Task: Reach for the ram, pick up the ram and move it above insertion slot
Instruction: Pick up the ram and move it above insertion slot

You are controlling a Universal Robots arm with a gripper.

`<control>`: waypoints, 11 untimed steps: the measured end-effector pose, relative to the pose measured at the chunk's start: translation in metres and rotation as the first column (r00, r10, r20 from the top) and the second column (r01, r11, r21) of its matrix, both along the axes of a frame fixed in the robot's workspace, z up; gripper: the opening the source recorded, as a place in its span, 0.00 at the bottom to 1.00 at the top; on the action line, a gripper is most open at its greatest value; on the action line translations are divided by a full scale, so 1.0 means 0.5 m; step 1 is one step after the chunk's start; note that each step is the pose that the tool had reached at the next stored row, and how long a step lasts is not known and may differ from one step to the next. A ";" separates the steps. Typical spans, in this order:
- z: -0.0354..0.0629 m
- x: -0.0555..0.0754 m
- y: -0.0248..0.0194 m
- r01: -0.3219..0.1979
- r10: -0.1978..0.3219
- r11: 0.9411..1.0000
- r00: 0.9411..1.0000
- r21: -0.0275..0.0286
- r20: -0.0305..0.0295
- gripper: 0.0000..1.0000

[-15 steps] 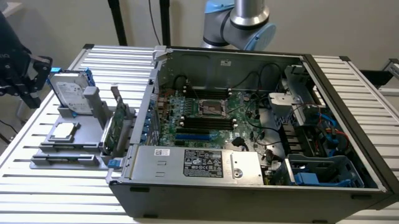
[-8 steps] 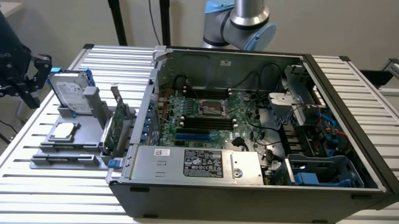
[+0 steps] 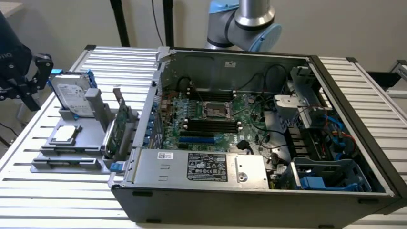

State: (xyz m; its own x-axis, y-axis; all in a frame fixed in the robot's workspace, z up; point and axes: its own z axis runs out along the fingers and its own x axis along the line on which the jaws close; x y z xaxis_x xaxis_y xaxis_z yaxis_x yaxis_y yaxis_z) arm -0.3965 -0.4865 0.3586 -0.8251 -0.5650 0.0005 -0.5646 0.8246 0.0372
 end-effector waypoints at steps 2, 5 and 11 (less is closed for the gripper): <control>0.000 0.000 0.0000 -0.036 0.036 0.999 0.999 0.000 0.000 0.11; 0.000 0.000 0.0000 -0.091 0.091 0.996 0.996 0.000 0.000 0.11; 0.000 0.000 0.0000 -0.198 0.198 0.980 0.980 0.000 0.000 0.11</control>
